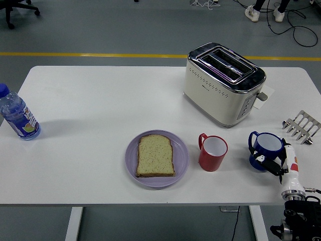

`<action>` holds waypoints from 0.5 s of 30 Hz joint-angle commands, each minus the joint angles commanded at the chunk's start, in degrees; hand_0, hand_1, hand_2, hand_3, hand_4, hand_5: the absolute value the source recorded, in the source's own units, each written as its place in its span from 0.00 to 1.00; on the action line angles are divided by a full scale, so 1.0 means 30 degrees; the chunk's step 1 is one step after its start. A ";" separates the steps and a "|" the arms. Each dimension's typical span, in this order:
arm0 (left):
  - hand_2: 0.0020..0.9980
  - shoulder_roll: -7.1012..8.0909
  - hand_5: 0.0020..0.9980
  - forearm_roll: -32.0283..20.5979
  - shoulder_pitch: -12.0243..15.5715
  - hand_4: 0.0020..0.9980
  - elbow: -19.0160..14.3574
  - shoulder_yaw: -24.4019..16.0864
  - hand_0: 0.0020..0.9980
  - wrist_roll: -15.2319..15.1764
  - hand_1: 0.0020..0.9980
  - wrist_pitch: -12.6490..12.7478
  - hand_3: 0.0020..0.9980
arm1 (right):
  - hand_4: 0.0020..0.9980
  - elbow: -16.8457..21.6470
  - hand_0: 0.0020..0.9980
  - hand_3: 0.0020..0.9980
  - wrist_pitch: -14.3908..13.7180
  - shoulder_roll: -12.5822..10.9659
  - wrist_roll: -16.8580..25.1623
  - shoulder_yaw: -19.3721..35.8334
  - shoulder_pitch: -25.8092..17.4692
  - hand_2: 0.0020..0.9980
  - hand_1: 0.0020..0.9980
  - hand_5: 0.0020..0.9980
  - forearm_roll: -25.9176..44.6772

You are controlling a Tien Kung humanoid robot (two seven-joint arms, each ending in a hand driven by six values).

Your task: Pick up the cup,pour liquid into bread,place the cup on the desk

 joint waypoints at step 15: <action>0.66 -0.0007 0.85 -0.0018 0.0051 0.32 0.0015 0.0051 0.64 0.0000 0.65 0.0001 0.56 | 0.91 -0.0055 0.83 0.89 0.0760 0.0000 -0.0636 0.0191 -0.0057 0.84 0.69 0.21 -0.1144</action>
